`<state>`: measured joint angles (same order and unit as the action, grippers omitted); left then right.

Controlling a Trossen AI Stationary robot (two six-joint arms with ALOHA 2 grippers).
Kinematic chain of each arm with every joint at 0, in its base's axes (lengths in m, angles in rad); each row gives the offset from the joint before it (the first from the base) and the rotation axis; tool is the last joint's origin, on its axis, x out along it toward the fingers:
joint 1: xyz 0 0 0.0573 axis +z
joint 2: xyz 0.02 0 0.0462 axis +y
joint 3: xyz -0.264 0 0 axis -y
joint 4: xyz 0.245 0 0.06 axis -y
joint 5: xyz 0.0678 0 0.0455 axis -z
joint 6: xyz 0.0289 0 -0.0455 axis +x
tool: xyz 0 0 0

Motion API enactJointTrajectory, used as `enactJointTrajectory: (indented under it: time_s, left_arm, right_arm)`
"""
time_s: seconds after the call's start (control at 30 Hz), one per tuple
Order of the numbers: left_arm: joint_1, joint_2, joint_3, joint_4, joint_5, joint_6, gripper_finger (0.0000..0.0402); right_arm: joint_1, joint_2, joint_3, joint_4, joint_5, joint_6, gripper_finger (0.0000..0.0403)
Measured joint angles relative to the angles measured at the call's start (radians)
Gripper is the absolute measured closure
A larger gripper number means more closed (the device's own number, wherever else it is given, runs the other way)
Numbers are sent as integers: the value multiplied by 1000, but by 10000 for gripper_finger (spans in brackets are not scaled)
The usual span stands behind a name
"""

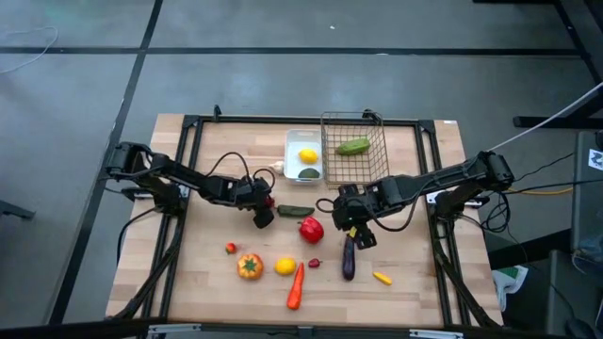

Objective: Sort produce into baskets
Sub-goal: Put the red bell pepper into the gold wire basket

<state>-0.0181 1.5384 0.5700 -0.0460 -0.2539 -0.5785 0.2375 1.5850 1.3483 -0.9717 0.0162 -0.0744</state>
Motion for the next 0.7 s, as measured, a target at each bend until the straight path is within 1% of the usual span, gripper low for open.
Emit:
enactJointTrajectory:
  time_s: [0.17,0.33,0.47,0.57,0.63,0.7]
  left_arm:
    - [-1,-30,30,-9,11,29,286]
    - [-1,-86,61,-54,10,76,315]
    - [-1,-139,73,-52,9,79,318]
    - [-1,-177,94,-45,9,79,312]
    - [0,-193,112,-9,6,75,307]
    - [1,-196,126,70,1,79,306]
  right_arm:
    - [0,1,0,-97,0,47,68]
    - [0,1,0,-143,23,76,68]
    - [0,1,0,-151,39,77,68]
    - [0,1,0,-155,45,77,68]
    - [0,1,0,-155,45,77,68]
    - [0,1,0,-154,46,77,68]
